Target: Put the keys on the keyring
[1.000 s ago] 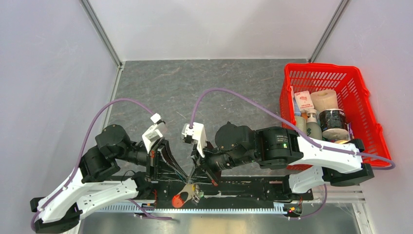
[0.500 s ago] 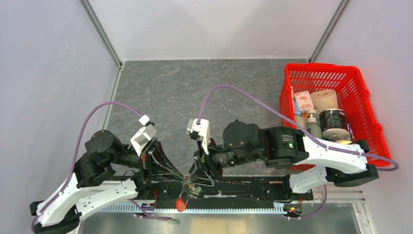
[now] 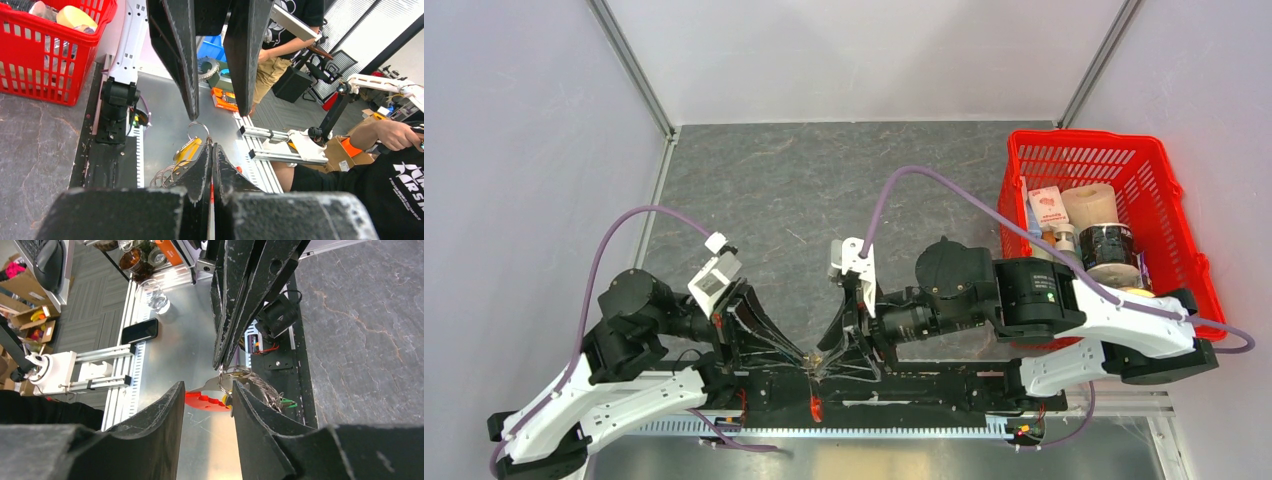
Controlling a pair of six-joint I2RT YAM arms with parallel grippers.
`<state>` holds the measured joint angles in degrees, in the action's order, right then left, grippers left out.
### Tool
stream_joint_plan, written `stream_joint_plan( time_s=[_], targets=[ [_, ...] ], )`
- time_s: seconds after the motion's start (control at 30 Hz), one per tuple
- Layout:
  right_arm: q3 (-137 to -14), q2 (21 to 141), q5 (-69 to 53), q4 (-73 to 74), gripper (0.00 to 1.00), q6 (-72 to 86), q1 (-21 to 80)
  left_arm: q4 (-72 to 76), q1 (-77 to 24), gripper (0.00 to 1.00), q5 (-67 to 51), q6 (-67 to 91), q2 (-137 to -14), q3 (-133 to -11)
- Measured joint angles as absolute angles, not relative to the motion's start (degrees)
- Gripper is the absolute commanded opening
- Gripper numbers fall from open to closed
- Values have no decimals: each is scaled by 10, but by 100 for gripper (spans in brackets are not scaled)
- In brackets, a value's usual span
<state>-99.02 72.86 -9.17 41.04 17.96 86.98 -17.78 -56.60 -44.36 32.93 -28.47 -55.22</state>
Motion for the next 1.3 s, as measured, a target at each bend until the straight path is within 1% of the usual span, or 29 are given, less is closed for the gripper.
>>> stream_joint_plan(
  time_s=[0.17, 0.37, 0.47, 0.67, 0.8, 0.9, 1.3],
  targets=[
    [-990, 734, -112, 414, 52, 146, 870, -156, -566, 2, -444, 341, -285, -550],
    [-996, 741, -149, 432, 52, 87, 870, -143, -566, 2, -452, 351, -284, -548],
    [-1007, 754, -166, 449, 46, 64, 870, -141, -566, 2, -453, 353, -284, -547],
    [-1012, 762, -176, 460, 22, 42, 870, -138, -566, 2, -455, 353, -281, -545],
    [-1013, 762, -178, 460, 12, 38, 870, -135, -566, 2, -456, 354, -277, -543],
    [-1013, 762, -177, 460, 0, 37, 870, -134, -566, 2, -456, 354, -275, -543],
    [-1013, 762, -149, 454, 0, 40, 873, -117, -566, 2, -435, 365, -259, -532]
  ],
)
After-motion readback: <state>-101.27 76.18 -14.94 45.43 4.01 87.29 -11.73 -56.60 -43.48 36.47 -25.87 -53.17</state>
